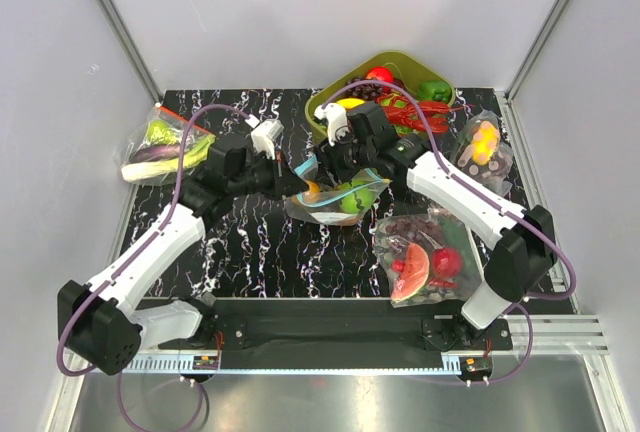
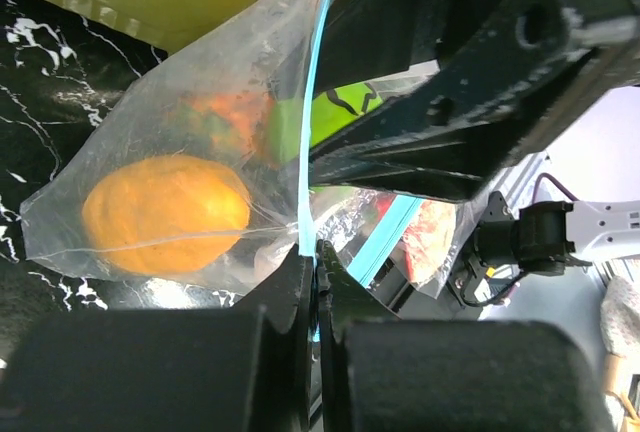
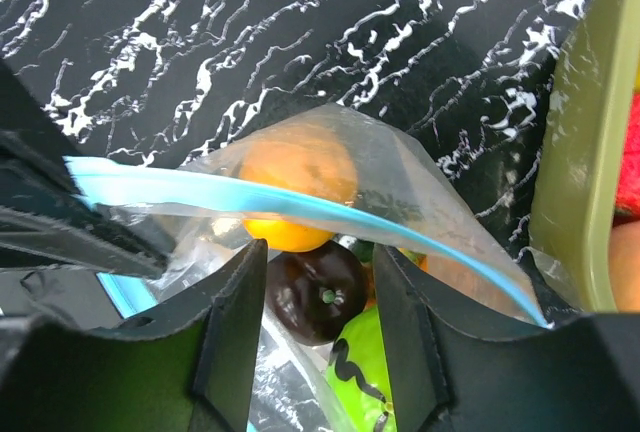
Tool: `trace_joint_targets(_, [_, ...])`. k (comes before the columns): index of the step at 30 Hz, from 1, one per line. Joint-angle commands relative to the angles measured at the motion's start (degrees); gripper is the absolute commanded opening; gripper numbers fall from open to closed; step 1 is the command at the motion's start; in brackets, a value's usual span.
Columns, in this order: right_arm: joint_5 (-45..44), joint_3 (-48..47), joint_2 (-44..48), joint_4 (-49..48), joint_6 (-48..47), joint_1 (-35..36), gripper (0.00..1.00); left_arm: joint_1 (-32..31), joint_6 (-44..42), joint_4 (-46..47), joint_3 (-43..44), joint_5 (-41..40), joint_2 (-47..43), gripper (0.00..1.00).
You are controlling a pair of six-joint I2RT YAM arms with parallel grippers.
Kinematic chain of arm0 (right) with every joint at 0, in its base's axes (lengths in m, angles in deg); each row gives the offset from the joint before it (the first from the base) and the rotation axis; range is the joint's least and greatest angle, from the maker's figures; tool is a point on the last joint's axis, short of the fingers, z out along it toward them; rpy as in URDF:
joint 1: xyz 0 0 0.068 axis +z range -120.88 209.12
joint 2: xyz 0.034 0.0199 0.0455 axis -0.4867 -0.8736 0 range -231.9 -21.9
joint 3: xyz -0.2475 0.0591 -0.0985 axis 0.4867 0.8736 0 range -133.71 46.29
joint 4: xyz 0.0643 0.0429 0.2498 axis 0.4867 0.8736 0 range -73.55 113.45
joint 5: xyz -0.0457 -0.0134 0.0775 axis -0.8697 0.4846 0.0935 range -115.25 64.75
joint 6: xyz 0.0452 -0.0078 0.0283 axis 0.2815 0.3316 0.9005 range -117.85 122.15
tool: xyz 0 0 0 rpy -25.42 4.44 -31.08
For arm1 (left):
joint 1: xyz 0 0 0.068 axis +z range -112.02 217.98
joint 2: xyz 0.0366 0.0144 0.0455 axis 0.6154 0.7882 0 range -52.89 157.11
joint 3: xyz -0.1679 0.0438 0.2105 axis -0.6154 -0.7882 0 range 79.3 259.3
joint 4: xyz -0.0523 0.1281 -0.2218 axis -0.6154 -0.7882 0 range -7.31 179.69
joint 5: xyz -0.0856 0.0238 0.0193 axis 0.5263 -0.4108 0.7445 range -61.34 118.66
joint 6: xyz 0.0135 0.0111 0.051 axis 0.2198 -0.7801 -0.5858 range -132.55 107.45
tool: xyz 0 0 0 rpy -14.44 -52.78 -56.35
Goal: Open the zip-top bag and remove the fake food
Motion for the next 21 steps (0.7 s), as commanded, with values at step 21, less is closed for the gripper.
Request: trace_joint_targets(21, [9.11, 11.93, -2.57, -21.99, 0.04, 5.07, 0.91, 0.28, 3.77, 11.02, -6.54, -2.09, -5.48, 0.00])
